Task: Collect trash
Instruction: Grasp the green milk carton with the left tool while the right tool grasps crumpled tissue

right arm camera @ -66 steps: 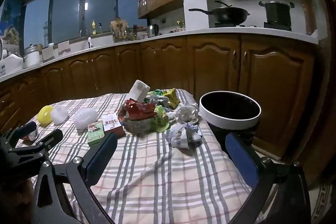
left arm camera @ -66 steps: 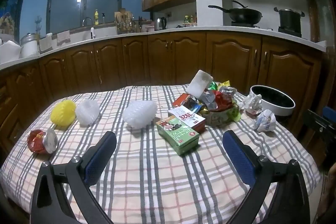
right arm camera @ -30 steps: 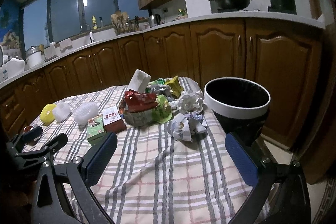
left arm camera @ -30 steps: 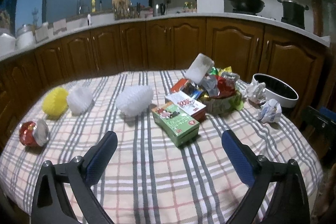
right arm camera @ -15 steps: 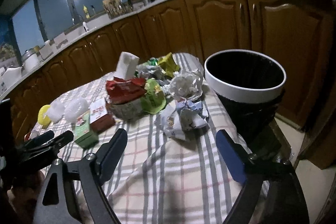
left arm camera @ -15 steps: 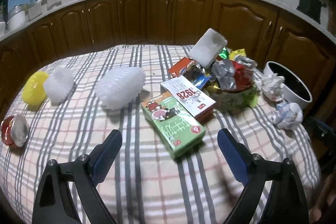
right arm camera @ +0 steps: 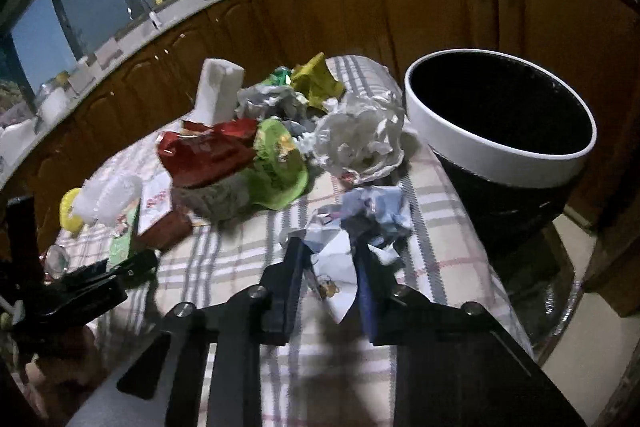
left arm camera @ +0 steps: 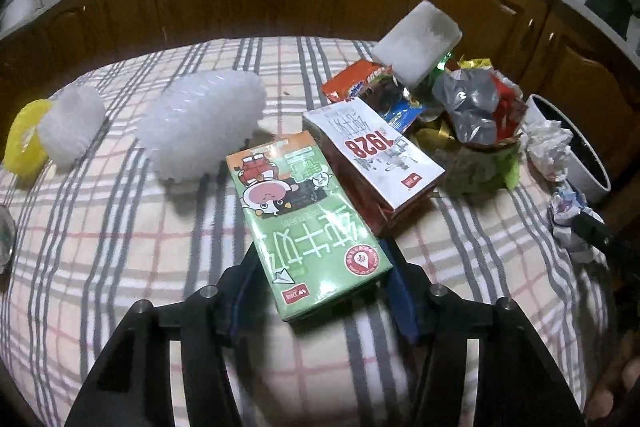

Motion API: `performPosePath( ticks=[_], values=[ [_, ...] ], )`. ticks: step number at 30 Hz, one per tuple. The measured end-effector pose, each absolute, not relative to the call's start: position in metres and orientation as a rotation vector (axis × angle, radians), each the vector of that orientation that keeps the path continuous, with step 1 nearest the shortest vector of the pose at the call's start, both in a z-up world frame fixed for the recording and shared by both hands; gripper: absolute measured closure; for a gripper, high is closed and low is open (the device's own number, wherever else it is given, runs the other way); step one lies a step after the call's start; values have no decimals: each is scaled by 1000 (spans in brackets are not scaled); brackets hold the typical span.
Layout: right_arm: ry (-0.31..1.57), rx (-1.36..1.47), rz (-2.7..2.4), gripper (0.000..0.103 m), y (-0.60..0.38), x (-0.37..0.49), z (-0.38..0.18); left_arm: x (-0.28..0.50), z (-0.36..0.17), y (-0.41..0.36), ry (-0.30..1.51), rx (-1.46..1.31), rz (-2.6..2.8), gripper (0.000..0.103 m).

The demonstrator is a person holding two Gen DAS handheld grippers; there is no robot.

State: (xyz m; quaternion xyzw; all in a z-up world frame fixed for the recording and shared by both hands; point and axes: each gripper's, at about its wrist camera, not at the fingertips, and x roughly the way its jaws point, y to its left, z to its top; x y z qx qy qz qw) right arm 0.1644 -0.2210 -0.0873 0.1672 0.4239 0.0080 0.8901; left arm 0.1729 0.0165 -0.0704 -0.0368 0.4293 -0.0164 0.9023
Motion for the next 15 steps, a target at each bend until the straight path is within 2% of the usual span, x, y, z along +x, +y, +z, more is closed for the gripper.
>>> performPosePath(
  ticks=[7, 15],
  values=[
    [818, 359, 47, 86, -220, 142, -69, 125, -43, 21, 807, -94, -97, 49],
    [764, 371, 53, 88, -230, 126, -45, 90, -11, -32, 728, 3, -265, 49]
  ],
)
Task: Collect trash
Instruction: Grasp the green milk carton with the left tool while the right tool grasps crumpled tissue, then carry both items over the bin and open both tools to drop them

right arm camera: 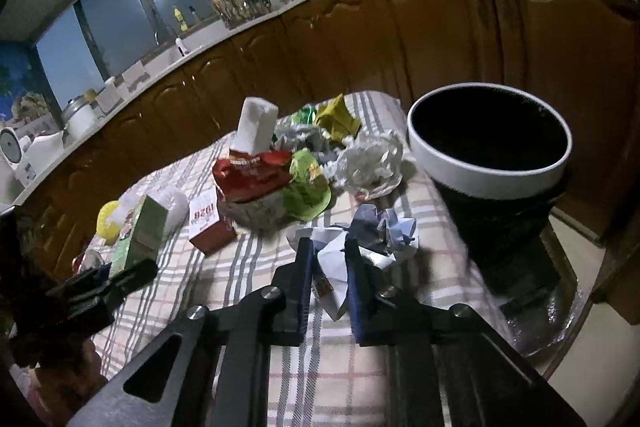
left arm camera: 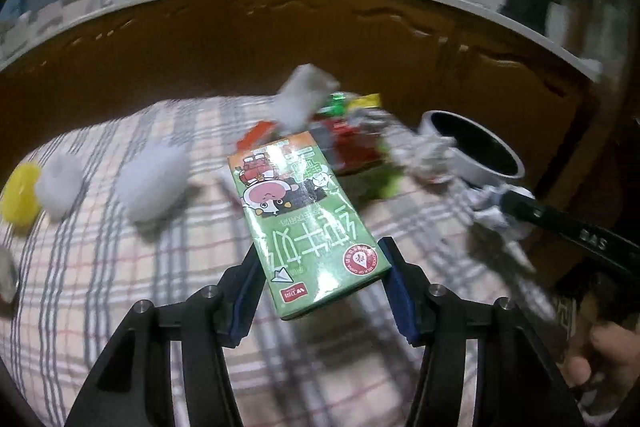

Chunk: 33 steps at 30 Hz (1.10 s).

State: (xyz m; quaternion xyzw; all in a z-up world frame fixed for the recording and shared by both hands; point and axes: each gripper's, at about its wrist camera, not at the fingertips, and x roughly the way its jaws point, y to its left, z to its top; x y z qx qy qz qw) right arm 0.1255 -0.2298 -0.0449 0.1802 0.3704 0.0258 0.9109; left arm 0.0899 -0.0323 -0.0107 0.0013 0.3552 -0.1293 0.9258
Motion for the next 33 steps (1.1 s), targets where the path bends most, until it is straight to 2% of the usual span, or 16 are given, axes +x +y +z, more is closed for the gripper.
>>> performPosePath(
  ticks=[18, 33],
  values=[
    [668, 442, -45, 89, -323, 139, -18, 165, -3, -143, 734, 126, -530, 49],
    [782, 542, -32, 89, -409, 203, -39, 287, -27, -233, 877, 189, -611, 49]
  ],
)
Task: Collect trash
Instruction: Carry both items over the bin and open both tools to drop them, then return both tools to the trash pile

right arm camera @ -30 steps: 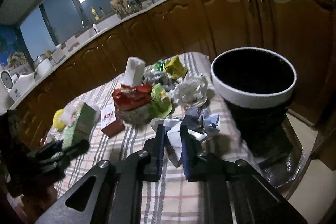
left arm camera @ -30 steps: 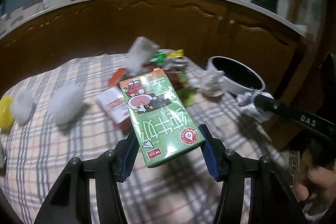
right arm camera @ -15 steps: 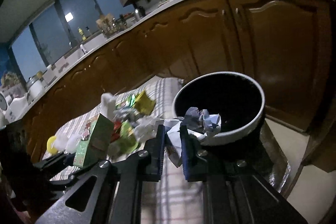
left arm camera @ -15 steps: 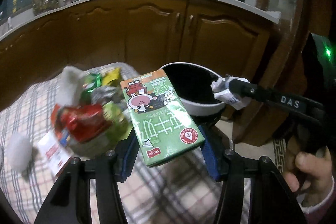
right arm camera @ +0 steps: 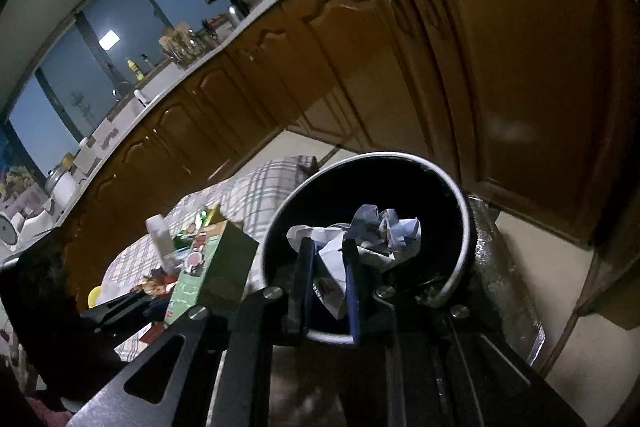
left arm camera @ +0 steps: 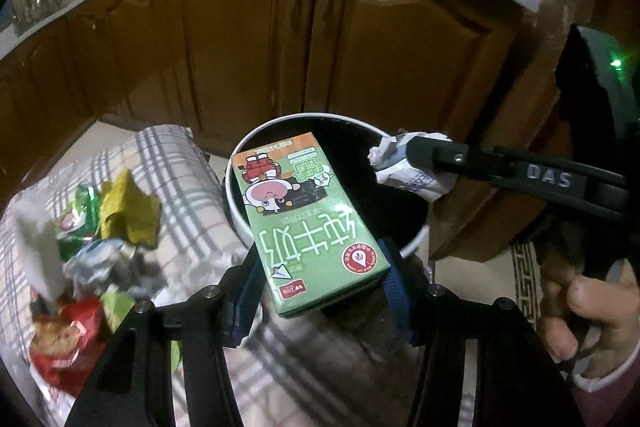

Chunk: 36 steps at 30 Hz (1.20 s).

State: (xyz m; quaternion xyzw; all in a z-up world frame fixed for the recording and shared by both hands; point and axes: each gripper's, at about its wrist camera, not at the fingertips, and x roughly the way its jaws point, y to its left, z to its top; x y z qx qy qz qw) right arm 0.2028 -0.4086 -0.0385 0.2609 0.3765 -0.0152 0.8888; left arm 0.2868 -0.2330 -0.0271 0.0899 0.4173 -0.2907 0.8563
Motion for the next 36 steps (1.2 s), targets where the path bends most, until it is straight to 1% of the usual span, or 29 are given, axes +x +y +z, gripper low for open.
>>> performPosePath(
  ticks=[10, 12, 14, 16, 18, 19, 20, 22, 27, 30, 36],
  values=[
    [849, 571, -21, 89, -432, 235, -61, 347, -47, -265, 914, 192, -600, 49],
    [853, 580, -18, 85, -436, 239, -64, 353, -54, -269, 927, 199, -597, 49],
    [867, 588, -15, 83, -439, 243, -68, 353, -56, -270, 932, 196, -599, 49],
    [878, 600, -14, 71, -442, 245, -71, 350, -52, -273, 926, 197, -591, 47],
    [878, 619, -21, 45, -445, 246, -73, 347, -49, -270, 913, 192, -579, 37],
    [871, 630, -20, 41, -445, 245, -73, 334, -46, -267, 909, 188, -573, 37],
    [862, 637, -19, 38, -446, 244, -72, 327, -43, -265, 894, 183, -572, 37],
    [846, 646, -21, 38, -446, 239, -69, 312, -37, -258, 878, 170, -569, 37],
    [797, 669, -23, 21, -438, 220, -63, 277, -36, -218, 819, 105, -561, 32],
    [780, 677, -25, 15, -425, 207, -62, 253, -37, -195, 778, 78, -520, 29],
    [792, 657, -6, 15, -383, 183, -66, 202, -42, -148, 757, 52, -449, 28]
  ],
)
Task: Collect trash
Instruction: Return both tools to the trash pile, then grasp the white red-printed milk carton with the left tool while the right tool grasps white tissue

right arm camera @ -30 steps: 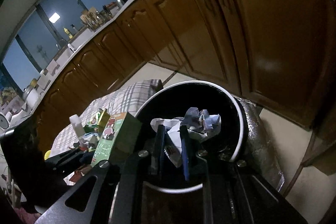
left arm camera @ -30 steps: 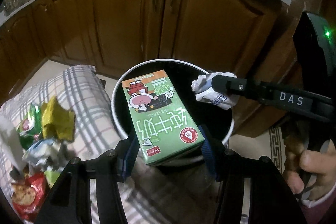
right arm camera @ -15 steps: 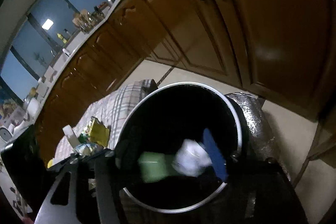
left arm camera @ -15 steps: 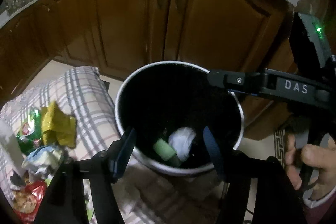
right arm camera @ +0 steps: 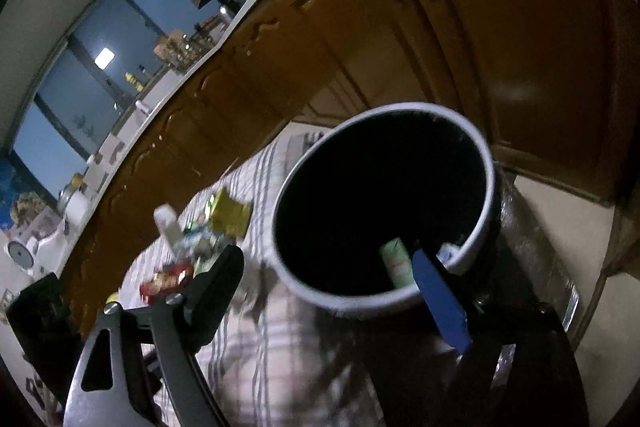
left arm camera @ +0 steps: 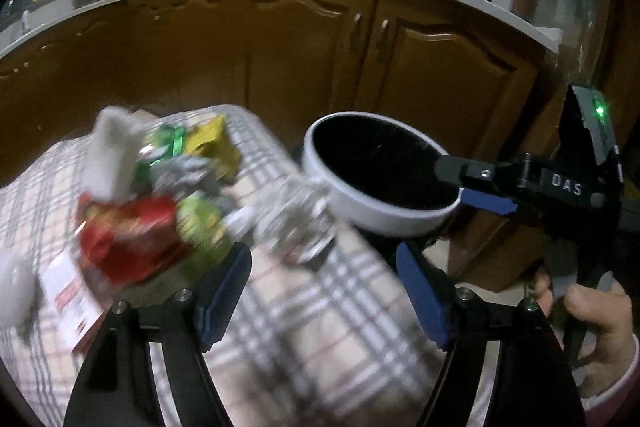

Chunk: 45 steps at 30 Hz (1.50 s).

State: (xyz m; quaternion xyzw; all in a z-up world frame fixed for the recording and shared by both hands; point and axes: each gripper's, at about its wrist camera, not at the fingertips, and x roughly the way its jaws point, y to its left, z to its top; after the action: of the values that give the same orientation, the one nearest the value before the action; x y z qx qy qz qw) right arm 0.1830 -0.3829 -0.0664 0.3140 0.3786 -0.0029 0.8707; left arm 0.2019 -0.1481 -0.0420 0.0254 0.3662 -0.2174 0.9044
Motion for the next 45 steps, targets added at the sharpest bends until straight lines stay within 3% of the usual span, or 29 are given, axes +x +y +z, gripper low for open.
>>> performPosePath(
  ticks=[18, 34, 35, 37, 38, 39, 42, 45],
  values=[
    [811, 466, 58, 15, -272, 167, -65, 139, -41, -21, 788, -76, -188, 28],
    [872, 337, -3, 17, -250, 231, -87, 221, -49, -9, 930, -161, -7, 17],
    [880, 336, -6, 19, -250, 235, -89, 226, -52, -12, 935, -154, -8, 14],
    [889, 334, -9, 33, -250, 239, -93, 227, -53, -14, 929, -150, -10, 15],
    [897, 332, -10, 50, -250, 239, -95, 225, -52, -15, 922, -142, -15, 18],
    [902, 334, -12, 56, -250, 238, -96, 226, -52, -17, 918, -137, -21, 24],
    [879, 342, -8, 65, -253, 229, -92, 226, -52, -17, 914, -129, -63, 33],
    [864, 363, 4, 67, -255, 222, -88, 222, -49, -16, 904, -113, -54, 42]
  ],
)
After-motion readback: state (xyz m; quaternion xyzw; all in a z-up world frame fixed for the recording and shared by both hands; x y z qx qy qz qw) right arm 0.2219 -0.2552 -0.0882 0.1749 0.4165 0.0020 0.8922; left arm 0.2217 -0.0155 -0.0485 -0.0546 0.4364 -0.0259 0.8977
